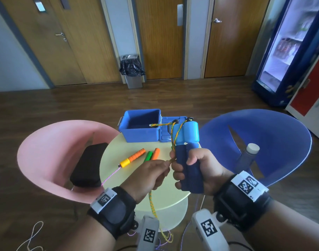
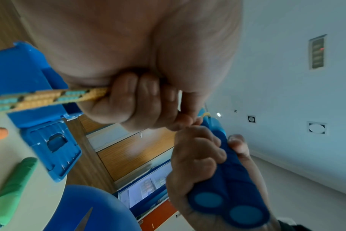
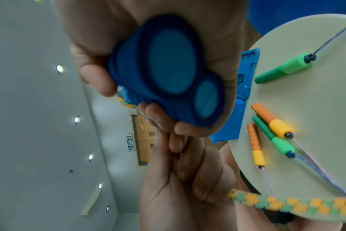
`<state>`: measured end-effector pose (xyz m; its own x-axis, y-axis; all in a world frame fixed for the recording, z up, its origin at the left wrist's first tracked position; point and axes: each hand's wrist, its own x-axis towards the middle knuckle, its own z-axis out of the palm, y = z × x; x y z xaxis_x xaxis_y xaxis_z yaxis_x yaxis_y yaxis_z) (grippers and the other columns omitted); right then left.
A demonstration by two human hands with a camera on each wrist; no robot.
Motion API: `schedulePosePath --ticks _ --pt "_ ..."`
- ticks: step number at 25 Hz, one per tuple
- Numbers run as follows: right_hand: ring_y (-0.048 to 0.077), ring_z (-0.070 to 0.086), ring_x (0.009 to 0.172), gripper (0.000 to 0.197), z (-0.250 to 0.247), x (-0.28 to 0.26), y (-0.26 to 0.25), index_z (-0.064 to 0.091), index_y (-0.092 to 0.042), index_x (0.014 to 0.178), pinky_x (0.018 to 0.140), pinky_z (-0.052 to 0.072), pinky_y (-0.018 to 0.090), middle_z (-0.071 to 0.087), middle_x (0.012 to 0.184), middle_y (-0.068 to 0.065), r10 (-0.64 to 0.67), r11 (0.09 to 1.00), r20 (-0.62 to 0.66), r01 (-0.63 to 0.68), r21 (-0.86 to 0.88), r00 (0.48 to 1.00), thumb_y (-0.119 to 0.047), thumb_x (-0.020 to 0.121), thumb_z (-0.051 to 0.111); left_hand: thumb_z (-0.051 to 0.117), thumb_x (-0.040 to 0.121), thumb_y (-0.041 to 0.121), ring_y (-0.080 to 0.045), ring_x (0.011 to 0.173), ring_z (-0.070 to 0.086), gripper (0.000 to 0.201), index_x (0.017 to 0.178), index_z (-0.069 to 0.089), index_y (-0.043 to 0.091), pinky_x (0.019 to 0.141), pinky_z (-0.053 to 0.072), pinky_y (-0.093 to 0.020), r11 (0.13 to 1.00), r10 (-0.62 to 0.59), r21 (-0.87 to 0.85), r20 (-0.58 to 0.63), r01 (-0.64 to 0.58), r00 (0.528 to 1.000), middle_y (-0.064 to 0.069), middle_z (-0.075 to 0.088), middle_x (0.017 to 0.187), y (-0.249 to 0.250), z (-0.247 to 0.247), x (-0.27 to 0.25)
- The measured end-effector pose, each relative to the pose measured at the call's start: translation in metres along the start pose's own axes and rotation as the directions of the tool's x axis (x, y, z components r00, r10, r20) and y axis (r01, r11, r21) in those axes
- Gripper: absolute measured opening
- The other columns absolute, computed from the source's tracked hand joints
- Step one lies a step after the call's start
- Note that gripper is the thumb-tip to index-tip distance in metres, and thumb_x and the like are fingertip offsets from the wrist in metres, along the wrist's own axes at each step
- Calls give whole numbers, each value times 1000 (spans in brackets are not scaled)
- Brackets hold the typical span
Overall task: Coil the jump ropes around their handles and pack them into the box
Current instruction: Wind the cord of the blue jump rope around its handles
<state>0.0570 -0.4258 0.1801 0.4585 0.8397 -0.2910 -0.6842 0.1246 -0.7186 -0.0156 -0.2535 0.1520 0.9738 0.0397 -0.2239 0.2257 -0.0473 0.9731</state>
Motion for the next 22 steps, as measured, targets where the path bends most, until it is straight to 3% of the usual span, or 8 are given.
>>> schedulePosePath --ticks 7,10,11,13,15,16,19,22 --pt "19 41 53 43 -13 16 -4 51 -11 92 53 35 26 43 67 4 -52 945 -252 -34 -325 966 -13 49 52 52 94 34 -14 49 25 32 67 50 16 50 22 -25 985 -18 168 -110 37 994 4 28 54 -8 -2 -5" --pt "20 38 49 32 -27 22 -17 52 -11 82 51 32 25 43 64 7 -213 853 -454 -62 -519 865 -16 50 54 51 95 39 -15 51 28 37 62 49 24 51 24 -28 957 4 289 -140 37 990 4 31 54 -13 -10 -9" --pt "20 38 49 25 -34 24 -23 51 -11 77 50 31 25 43 62 6 -294 752 -495 -121 -647 818 -18 54 56 51 98 39 -16 53 30 39 62 49 24 52 26 -28 926 23 375 -137 31 990 5 32 55 -15 -12 -12" --pt "19 46 54 16 -47 26 -33 53 -15 79 51 34 25 52 68 -1 -429 423 -482 -301 -855 764 -24 68 60 49 101 39 -15 55 32 39 66 49 20 52 28 -27 871 61 492 -122 7 991 4 34 57 -16 -13 -18" --pt "17 56 68 12 -57 29 -35 53 -25 88 58 45 28 58 80 -6 -484 63 -423 -451 -890 766 -31 77 55 49 101 39 -13 55 33 40 70 48 13 51 28 -25 832 97 555 -98 -26 990 5 34 57 -11 -10 -21" --pt "17 58 73 14 -59 30 -34 51 -26 90 64 49 30 58 83 -8 -497 -47 -399 -483 -875 771 -33 77 52 49 101 39 -12 53 32 40 71 47 11 52 28 -26 808 116 588 -86 -44 989 5 35 56 -8 -9 -22" --pt "20 60 76 21 -61 38 -30 49 -26 95 68 50 32 57 83 -10 -522 -216 -333 -499 -839 786 -32 76 52 48 100 41 -13 52 33 43 71 44 10 53 29 -33 715 163 695 -63 -74 985 3 36 55 0 -8 -19" --pt "19 59 76 19 -57 44 -29 48 -25 96 67 48 31 53 80 -11 -509 -249 -354 -529 -812 784 -32 78 52 48 98 45 -18 54 36 45 66 38 15 52 31 -34 615 182 785 -50 -74 982 0 38 54 5 -2 -21"
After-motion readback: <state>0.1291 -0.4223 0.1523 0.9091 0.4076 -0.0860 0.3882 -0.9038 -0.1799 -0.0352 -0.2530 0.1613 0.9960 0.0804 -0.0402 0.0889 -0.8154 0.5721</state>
